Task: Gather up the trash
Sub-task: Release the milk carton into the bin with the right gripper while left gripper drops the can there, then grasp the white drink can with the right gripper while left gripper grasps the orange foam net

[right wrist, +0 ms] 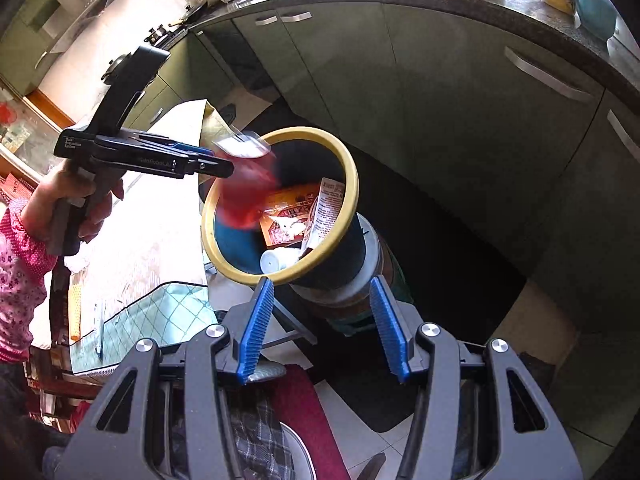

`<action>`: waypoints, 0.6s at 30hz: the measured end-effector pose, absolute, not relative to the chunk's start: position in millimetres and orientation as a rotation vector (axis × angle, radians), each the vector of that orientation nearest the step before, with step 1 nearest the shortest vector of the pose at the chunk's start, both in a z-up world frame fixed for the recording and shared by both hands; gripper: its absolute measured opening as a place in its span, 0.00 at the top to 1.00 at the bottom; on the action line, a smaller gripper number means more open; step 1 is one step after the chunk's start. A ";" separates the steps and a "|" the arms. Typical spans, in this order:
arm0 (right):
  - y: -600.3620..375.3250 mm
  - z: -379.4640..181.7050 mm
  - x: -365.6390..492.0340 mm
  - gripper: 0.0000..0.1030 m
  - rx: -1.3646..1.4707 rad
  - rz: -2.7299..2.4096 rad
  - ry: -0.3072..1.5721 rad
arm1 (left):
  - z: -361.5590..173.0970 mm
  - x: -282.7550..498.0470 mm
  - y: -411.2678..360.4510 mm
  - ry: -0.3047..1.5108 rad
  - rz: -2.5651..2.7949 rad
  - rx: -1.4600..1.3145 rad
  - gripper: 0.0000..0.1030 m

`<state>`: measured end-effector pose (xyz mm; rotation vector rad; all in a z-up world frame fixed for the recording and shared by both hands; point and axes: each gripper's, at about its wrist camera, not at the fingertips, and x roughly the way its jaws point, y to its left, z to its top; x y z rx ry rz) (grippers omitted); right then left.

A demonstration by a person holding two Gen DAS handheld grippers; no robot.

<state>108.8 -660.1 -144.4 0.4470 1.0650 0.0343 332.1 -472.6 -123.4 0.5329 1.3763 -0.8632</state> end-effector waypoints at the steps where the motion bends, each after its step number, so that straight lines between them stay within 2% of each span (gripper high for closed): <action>1: -660.2 -143.2 108.4 0.50 0.446 0.034 1.060 | -120.4 331.2 -468.9 1.376 -0.863 0.529 0.47; 7: -642.3 -135.4 114.9 0.50 0.411 0.057 1.055 | -77.0 315.0 -403.8 1.366 -0.817 0.509 0.46; 8: -637.3 -133.9 116.4 0.50 0.398 0.063 1.062 | -67.4 310.2 -384.9 1.360 -0.796 0.502 0.42; 12: -607.6 -131.0 127.0 0.50 0.340 0.097 1.089 | -33.7 287.8 -290.7 1.345 -0.655 0.466 0.34; 18: -521.7 -125.5 157.8 0.50 0.216 0.275 1.140 | -40.5 259.7 -118.7 1.459 -0.321 0.337 0.34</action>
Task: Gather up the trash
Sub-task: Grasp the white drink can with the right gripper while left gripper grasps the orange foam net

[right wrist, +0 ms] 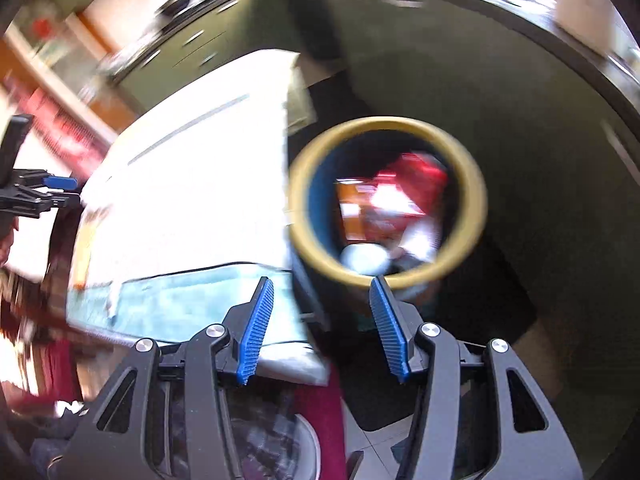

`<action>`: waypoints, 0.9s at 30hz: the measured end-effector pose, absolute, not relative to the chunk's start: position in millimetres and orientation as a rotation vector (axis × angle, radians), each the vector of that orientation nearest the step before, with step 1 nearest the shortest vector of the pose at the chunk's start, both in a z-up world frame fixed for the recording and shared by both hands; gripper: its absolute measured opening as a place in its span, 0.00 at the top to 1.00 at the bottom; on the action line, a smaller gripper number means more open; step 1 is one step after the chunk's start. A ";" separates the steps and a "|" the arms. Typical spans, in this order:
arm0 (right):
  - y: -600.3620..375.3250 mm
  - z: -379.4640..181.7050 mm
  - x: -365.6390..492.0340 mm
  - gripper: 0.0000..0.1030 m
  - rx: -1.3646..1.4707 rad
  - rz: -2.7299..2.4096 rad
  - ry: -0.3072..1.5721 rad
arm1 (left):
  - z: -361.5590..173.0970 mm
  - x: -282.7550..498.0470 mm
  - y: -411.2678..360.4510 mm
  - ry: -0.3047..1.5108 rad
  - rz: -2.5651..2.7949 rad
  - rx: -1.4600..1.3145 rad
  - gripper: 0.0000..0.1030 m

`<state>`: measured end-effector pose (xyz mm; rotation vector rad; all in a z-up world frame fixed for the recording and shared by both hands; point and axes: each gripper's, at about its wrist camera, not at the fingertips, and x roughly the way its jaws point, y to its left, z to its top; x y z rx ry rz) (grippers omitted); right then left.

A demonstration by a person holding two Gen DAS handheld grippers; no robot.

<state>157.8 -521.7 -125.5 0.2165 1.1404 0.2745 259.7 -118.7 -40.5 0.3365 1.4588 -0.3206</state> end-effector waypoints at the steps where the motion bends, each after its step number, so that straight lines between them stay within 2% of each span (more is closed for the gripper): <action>1: -504.7 -124.9 162.1 0.50 0.196 0.313 1.150 | -46.1 254.6 -92.9 1.482 -0.262 0.319 0.34; 7: -394.9 -121.5 182.8 0.50 0.037 0.522 1.215 | -92.2 226.4 49.8 1.639 0.046 0.162 0.34; 10: -350.8 -126.3 184.3 0.50 -0.035 0.596 1.254 | -115.9 217.5 92.2 1.703 0.132 0.089 0.34; 14: -303.6 -135.6 180.1 0.50 -0.115 0.648 1.298 | -143.0 215.4 116.4 1.766 0.116 -0.048 0.34; 21: -276.1 -137.6 179.4 0.50 -0.184 0.665 1.322 | -158.4 226.2 109.6 1.765 -0.007 -0.165 0.35; 22: -275.1 -136.7 180.0 0.50 -0.185 0.663 1.321 | -157.9 228.4 108.3 1.756 -0.016 -0.161 0.37; 25: -271.2 -136.2 180.4 0.50 -0.190 0.659 1.324 | -149.3 238.6 95.9 1.729 -0.044 -0.143 0.54; 27: -264.6 -135.1 180.7 0.50 -0.197 0.662 1.325 | -144.6 240.8 94.2 1.706 -0.052 -0.123 0.74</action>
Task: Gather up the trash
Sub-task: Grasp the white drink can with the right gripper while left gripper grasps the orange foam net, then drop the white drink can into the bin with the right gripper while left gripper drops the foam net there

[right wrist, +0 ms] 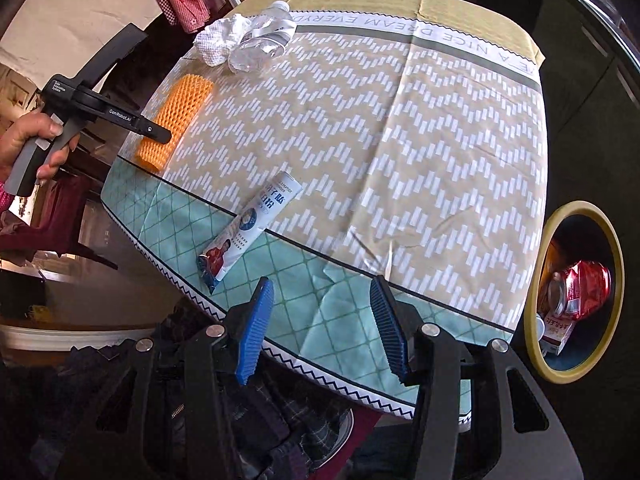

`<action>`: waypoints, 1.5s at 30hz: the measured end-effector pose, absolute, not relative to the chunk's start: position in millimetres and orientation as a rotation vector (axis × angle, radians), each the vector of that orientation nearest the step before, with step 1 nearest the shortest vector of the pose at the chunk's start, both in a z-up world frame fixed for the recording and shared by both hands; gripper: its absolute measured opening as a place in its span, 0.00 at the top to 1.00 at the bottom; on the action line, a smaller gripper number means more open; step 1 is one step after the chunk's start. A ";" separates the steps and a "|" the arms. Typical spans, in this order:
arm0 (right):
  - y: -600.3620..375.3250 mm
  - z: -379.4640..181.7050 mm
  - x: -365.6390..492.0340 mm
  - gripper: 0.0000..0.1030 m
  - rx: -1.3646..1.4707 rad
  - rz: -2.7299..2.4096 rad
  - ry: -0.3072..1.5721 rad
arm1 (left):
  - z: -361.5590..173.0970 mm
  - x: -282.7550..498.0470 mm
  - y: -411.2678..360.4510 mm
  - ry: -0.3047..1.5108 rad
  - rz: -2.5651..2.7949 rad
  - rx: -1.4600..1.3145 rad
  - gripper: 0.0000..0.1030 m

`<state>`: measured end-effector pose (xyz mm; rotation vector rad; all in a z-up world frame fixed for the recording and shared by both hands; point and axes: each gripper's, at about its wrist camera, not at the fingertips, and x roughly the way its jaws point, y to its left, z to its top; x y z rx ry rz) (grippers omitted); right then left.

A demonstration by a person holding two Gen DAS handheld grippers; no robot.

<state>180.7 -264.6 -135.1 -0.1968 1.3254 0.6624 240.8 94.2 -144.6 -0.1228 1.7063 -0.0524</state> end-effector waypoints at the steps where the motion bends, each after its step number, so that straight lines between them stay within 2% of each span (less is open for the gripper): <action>1: -259.0 -134.6 180.0 0.50 -0.199 0.672 1.328 | -141.3 242.0 93.0 1.698 -0.059 -0.120 0.78; 2: -251.5 -135.7 180.2 0.50 -0.197 0.683 1.335 | -138.2 242.5 92.5 1.685 -0.062 -0.112 0.85; 3: -244.9 -137.3 179.9 0.50 -0.188 0.698 1.350 | -133.5 243.6 89.7 1.668 -0.066 -0.104 0.86; 10: -195.2 -177.5 186.5 0.50 -0.100 0.709 1.563 | -89.6 234.9 79.2 1.564 -0.098 -0.038 0.88; 20: -165.2 -196.1 204.4 0.50 -0.086 0.590 1.657 | -58.2 217.8 84.1 1.474 -0.189 -0.008 0.88; 22: -162.8 -200.9 205.0 0.56 -0.086 0.577 1.676 | -58.4 211.4 84.2 1.464 -0.210 -0.004 0.88; 24: -160.3 -203.1 206.2 0.72 -0.095 0.569 1.678 | -55.1 210.9 79.6 1.453 -0.224 0.002 0.88; 26: -159.9 -202.6 205.9 0.81 -0.102 0.568 1.656 | -52.3 210.6 77.2 1.447 -0.241 0.005 0.88; 30: -157.2 -193.0 202.9 0.92 -0.104 0.580 1.604 | -50.6 211.3 60.2 1.440 -0.272 0.027 0.88; 37: -237.4 -150.1 209.9 0.94 0.004 0.530 1.464 | -30.7 217.6 -9.4 1.407 -0.382 0.113 0.87; 42: -378.2 -117.3 222.5 0.94 0.130 0.275 1.262 | -15.6 226.6 -98.4 1.385 -0.506 0.200 0.87; 45: -459.4 -116.7 227.8 0.94 0.148 0.097 1.188 | -8.0 242.1 -152.3 1.365 -0.569 0.257 0.87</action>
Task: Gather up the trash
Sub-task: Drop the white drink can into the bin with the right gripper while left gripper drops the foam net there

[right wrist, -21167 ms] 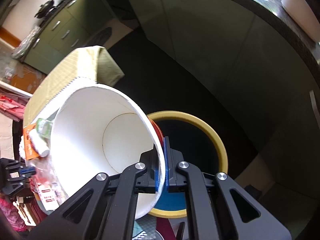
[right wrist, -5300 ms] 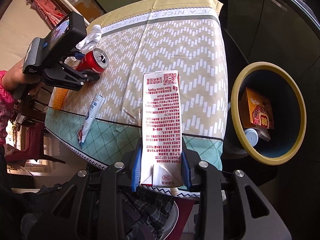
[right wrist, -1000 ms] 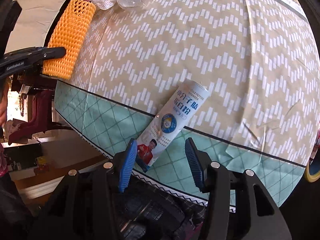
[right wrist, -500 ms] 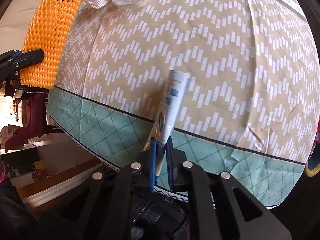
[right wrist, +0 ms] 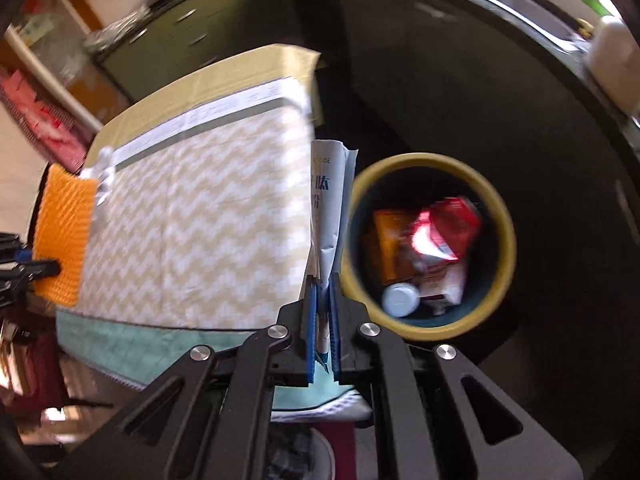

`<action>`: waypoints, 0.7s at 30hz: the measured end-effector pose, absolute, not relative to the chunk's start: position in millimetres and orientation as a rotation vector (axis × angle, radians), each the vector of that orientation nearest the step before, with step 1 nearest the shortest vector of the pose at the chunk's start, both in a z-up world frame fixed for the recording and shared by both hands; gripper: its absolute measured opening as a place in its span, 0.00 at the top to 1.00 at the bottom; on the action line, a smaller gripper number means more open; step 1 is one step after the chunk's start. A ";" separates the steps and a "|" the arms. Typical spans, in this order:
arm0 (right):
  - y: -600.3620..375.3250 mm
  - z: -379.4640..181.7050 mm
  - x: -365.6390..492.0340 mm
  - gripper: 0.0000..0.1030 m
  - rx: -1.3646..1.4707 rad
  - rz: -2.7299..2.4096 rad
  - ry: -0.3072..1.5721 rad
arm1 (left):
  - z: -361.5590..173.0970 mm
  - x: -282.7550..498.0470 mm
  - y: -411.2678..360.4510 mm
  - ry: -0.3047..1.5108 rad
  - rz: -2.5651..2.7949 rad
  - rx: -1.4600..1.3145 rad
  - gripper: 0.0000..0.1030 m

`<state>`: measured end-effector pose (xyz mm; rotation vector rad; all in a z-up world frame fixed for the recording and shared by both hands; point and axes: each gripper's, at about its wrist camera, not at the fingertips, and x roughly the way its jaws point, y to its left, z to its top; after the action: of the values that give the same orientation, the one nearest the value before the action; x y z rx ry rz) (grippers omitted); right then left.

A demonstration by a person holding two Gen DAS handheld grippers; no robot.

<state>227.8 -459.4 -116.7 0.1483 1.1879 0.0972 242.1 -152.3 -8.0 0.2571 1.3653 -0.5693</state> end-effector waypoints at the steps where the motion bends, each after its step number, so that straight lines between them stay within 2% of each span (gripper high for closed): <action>1: -483.8 -121.9 229.6 0.94 0.154 0.053 1.181 | -6.3 248.1 -169.5 1.360 -0.587 0.270 0.87; 5: -552.2 -162.7 246.8 0.93 0.179 -0.037 1.211 | -5.9 272.3 -236.8 1.353 -0.651 0.306 0.87; 9: -572.3 -207.0 265.2 0.92 0.194 -0.045 1.240 | -14.1 289.1 -302.4 1.355 -0.706 0.340 0.87; 13: -583.2 -235.8 277.6 0.83 0.241 -0.012 1.261 | -31.3 302.1 -359.6 1.357 -0.752 0.376 0.87; 14: -587.4 -238.6 276.9 0.79 0.249 -0.012 1.260 | -36.4 305.7 -372.5 1.356 -0.759 0.383 0.87; 19: -615.3 -222.4 249.0 0.78 0.364 0.008 1.180 | -71.1 324.1 -416.6 1.397 -0.763 0.397 0.86; 21: -629.0 -208.9 231.6 0.72 0.404 0.017 1.132 | -87.4 331.1 -428.0 1.423 -0.750 0.402 0.85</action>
<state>231.6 -629.0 -208.9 0.4039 1.1318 0.0174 331.1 -428.0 -87.4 0.4019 1.4228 -0.7500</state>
